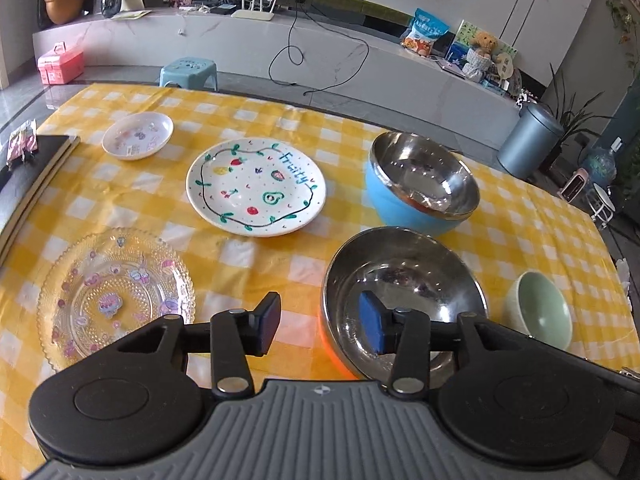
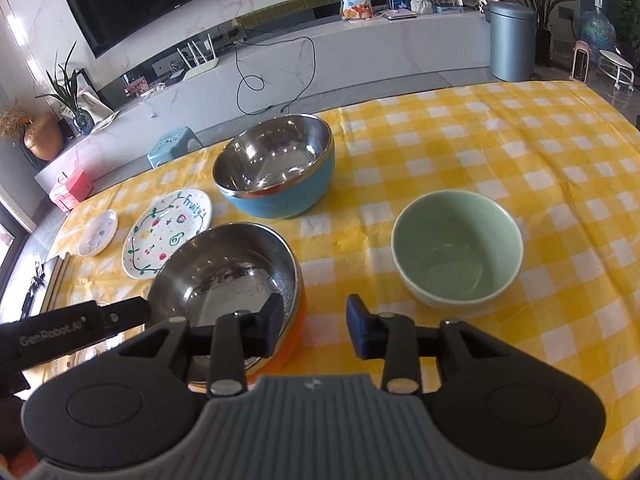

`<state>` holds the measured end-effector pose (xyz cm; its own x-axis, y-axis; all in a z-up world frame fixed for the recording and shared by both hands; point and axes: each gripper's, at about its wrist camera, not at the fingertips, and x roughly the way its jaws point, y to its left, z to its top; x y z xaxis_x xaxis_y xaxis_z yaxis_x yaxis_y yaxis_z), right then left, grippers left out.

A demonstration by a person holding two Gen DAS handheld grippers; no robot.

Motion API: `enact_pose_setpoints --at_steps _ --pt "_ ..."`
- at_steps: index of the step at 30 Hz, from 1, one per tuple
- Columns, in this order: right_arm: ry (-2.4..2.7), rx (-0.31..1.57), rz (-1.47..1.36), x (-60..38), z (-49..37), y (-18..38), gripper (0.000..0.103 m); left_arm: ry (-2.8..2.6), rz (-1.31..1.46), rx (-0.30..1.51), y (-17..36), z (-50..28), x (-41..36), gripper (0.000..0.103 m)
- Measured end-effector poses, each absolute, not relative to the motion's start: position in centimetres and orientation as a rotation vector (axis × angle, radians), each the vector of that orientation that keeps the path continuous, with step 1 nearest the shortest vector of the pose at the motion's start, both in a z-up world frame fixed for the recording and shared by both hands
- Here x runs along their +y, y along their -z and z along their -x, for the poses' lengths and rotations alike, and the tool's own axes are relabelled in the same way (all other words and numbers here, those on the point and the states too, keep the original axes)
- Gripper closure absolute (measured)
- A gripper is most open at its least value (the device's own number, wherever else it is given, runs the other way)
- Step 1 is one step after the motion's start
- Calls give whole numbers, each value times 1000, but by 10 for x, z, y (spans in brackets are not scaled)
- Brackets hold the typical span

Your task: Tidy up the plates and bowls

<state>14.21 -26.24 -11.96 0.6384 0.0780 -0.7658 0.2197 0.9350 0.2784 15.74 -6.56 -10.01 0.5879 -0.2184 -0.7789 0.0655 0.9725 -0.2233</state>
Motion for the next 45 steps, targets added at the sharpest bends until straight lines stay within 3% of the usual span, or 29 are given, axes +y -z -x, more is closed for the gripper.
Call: enact_pose_setpoints --at_steps 1,10,15,20,26,45 --pt "80 890 -370 -261 -145 122 61 171 193 935 104 -159 -65 50" --pt "92 957 -372 -258 -158 138 63 159 186 958 118 -164 -74 51" --pt "83 967 -408 -260 -156 140 68 142 180 989 126 -166 -77 69" --pt "56 959 -407 -255 -156 139 85 173 212 1002 128 -165 -75 86" --pt "69 968 -392 -251 -154 137 90 168 184 1010 124 -160 -78 88" --pt "-59 950 -427 -241 -100 99 91 156 135 1018 72 -106 -52 90"
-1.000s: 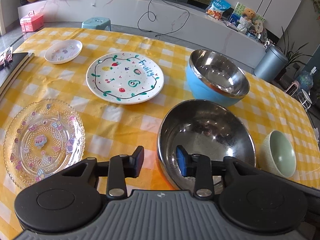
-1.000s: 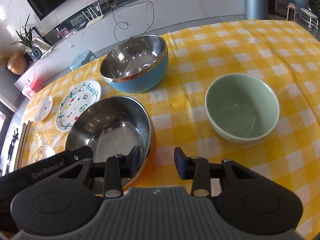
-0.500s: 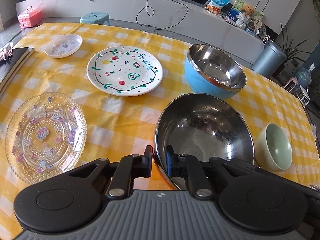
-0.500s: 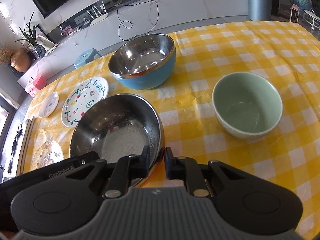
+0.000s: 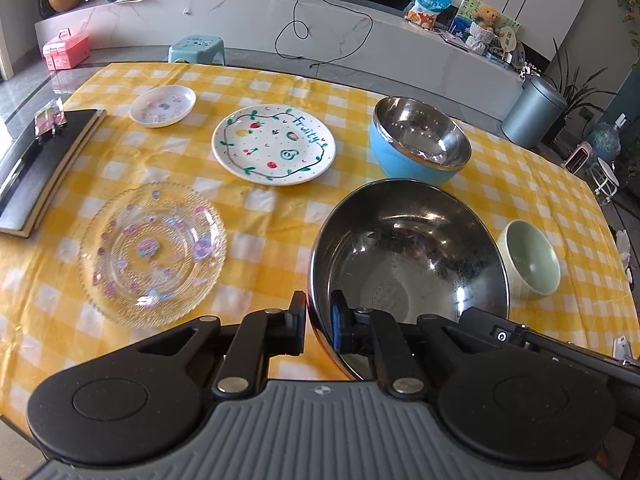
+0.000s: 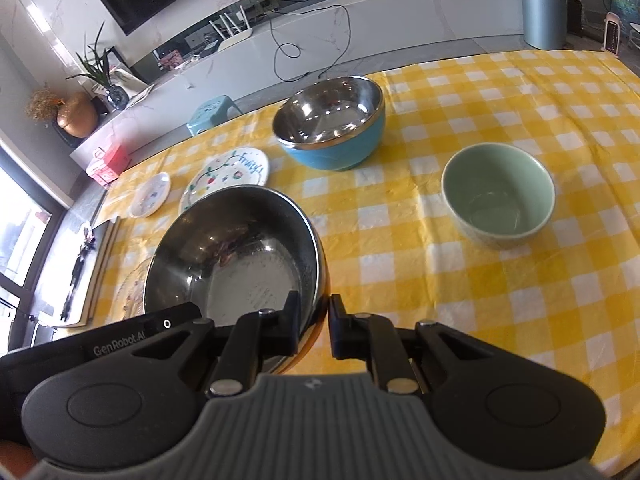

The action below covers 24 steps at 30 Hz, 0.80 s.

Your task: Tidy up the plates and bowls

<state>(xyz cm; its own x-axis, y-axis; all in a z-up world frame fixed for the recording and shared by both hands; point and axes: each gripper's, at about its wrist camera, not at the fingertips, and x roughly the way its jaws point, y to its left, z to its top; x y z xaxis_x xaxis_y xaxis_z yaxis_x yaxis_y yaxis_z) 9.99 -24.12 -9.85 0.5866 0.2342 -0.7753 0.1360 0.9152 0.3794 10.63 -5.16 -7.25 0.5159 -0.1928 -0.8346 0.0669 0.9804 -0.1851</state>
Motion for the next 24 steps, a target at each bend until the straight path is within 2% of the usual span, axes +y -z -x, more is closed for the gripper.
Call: enact_pose_setpoints --at_steps 10,24 --pt "-121 998 -415 -218 -65 94 91 144 188 1057 74 -72 -18 91" --pt "-161 1091 -377 -170 -59 107 91 80 251 1097 92 -57 35 92"
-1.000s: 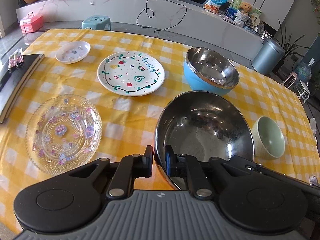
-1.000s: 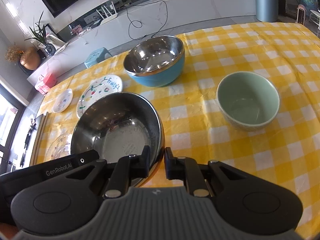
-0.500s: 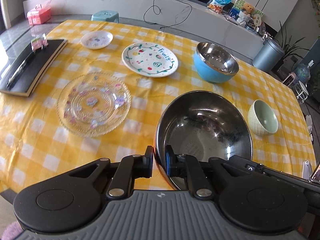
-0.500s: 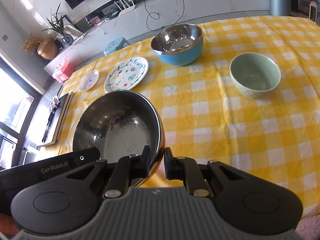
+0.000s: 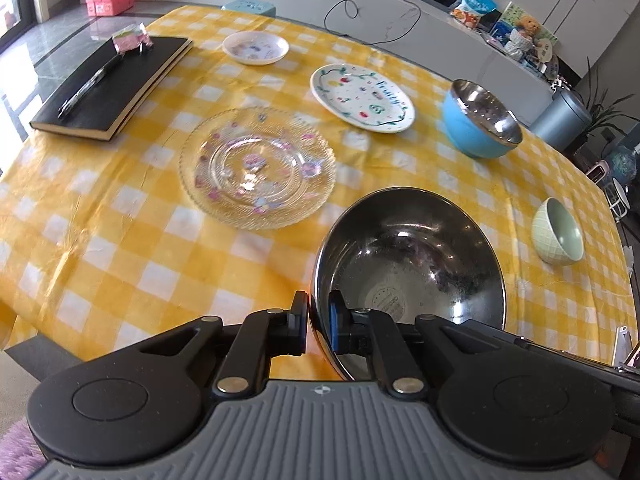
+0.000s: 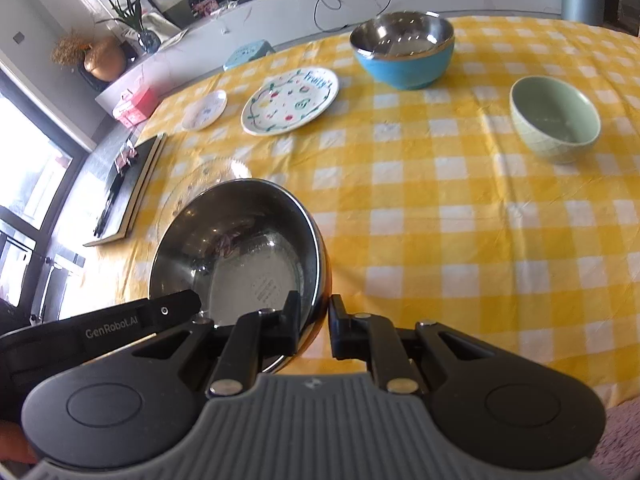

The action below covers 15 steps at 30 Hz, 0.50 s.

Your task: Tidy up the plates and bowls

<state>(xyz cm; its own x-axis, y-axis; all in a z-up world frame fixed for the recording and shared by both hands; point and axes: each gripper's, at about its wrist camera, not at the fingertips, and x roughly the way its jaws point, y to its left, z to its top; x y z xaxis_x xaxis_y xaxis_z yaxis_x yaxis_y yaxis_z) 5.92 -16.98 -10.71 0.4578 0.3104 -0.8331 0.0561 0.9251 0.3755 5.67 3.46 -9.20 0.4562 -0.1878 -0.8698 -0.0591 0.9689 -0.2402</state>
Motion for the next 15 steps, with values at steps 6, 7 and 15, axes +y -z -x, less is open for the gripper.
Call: enact_pose_setpoints --at_steps 6,7,15 --pt "-150 1134 -364 -159 -66 120 91 64 281 1123 103 -60 45 92" --pt "-146 1138 -361 -157 -67 121 91 64 283 1127 104 -61 46 92" --pt "-133 1153 -366 -156 -73 128 91 57 273 1135 112 -64 44 92"
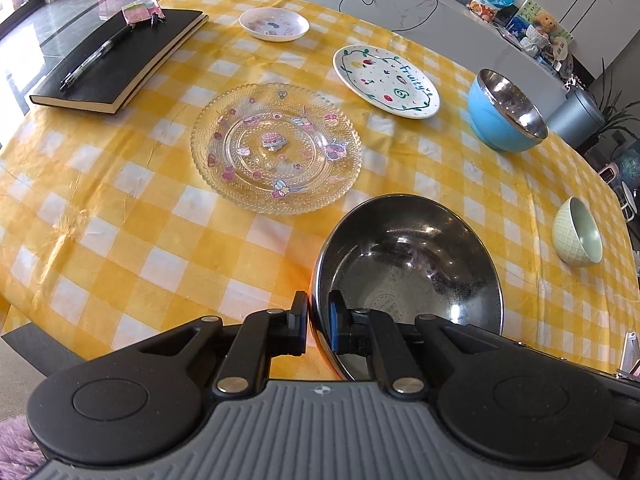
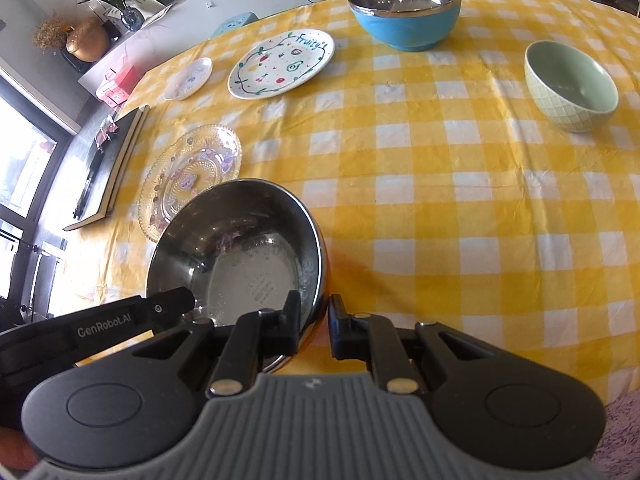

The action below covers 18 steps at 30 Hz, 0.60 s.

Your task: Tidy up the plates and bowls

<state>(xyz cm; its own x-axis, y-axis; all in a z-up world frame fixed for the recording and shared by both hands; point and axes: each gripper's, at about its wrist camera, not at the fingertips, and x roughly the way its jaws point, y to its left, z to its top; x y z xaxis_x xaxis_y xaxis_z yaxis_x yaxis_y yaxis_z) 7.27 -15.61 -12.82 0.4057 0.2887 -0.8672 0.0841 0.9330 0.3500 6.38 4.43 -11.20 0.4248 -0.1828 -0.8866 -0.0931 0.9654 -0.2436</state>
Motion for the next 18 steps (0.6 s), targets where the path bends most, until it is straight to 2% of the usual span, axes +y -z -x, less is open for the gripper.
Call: enact_pose_setpoints --at_steps 13,16,18 --pt "-137 1132 -361 -153 -72 127 90 41 230 1102 111 -64 41 91" --pt "-144 1125 -375 -156 -70 124 85 25 225 1091 107 -62 42 86" --pt "-150 1107 -378 -158 -68 120 74 18 229 1083 104 -60 42 77"
